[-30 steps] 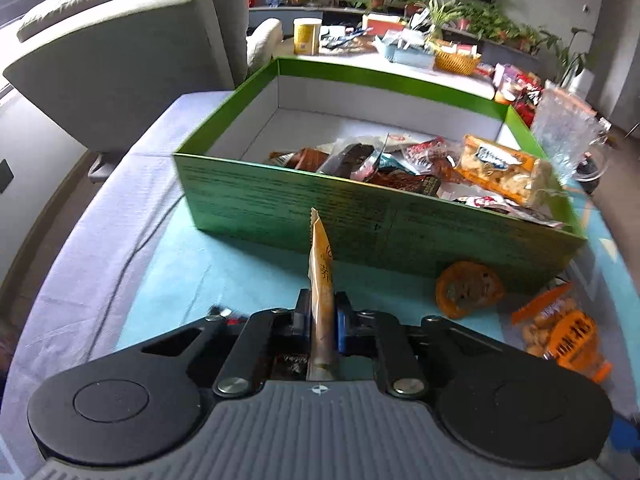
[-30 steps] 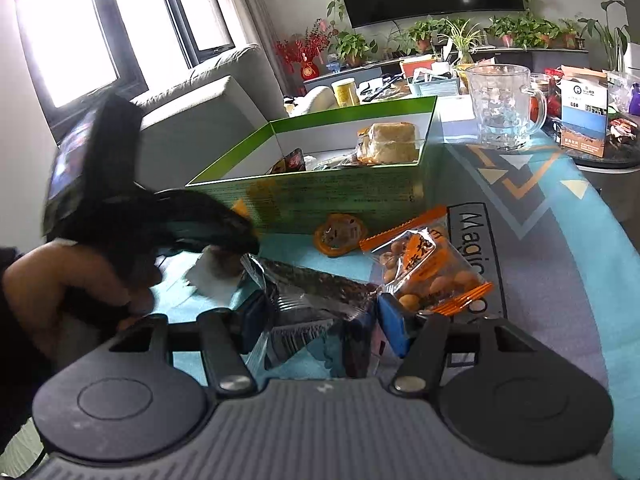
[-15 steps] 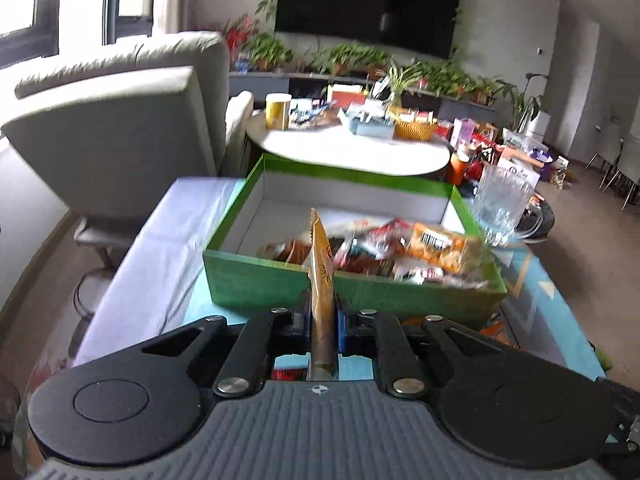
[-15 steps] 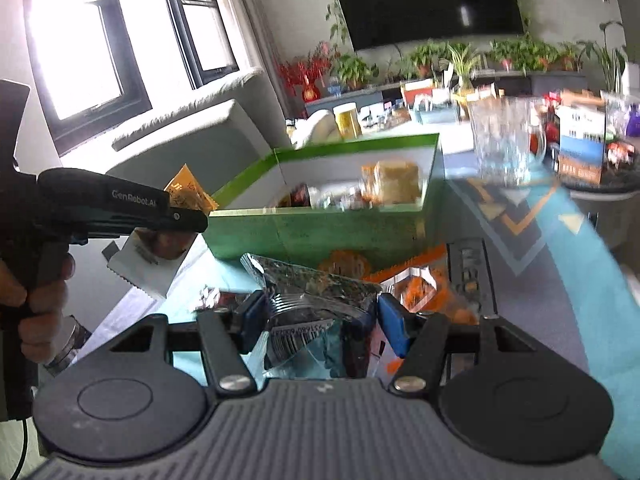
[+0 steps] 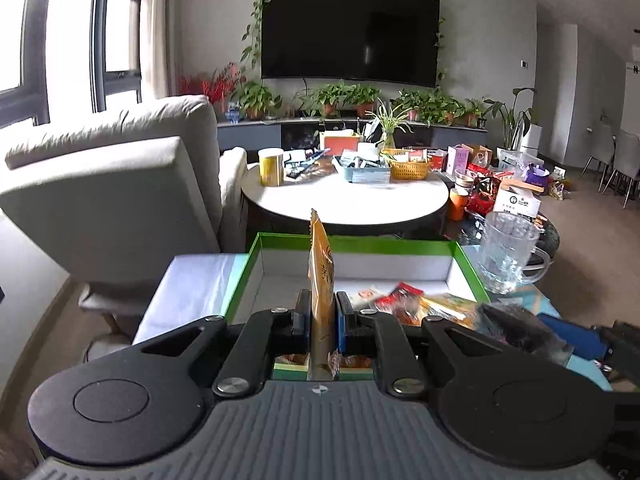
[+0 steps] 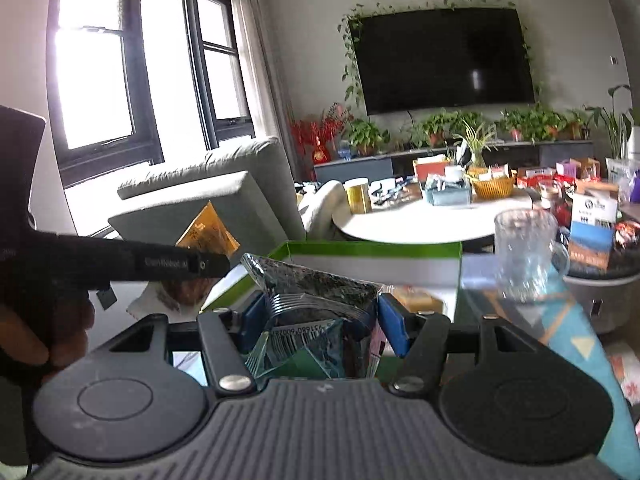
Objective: Organize snacks
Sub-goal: 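Lift and carry the tan bag and silver foil bag over the green box, then lower both bags into the box and open both tools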
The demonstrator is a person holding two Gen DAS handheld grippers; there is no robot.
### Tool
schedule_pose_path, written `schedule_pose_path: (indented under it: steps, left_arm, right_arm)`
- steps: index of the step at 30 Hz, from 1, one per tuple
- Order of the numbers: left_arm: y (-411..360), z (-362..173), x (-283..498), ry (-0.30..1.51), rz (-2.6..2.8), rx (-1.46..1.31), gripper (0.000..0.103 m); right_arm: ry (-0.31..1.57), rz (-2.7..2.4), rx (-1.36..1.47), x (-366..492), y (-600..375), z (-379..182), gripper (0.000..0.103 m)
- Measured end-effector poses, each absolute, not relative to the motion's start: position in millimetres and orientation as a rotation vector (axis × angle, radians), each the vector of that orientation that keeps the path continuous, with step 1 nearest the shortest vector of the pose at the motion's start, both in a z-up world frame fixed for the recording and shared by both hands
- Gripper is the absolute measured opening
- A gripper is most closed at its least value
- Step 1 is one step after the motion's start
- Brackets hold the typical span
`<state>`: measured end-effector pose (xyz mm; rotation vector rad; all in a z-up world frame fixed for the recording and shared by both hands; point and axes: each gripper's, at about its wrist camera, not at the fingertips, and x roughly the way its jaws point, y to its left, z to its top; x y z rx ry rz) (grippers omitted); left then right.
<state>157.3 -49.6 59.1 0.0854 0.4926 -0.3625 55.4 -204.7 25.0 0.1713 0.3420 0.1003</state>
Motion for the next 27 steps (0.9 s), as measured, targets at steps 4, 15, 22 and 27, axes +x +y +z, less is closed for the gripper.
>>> schedule_pose_path:
  steps: [4, 15, 22, 27]
  left_arm:
    - [-55, 60, 176, 0.471, -0.362, 0.11, 0.011]
    - [-68, 27, 239, 0.503, -0.39, 0.127, 0.011]
    - [-64, 6, 262, 0.553, -0.377, 0.109, 0.011]
    - [-62, -5, 270, 0.584, -0.361, 0.107, 0.011]
  right_arm:
    - [0.337, 0.094, 0.166, 75, -207, 27, 0.039]
    - [0.381, 0.08, 0.184, 118, -208, 13, 0.039]
    - [0.428, 0.082, 0.194, 141, -205, 0, 0.039]
    - [0.449, 0.079, 0.199, 148, -205, -5, 0.039]
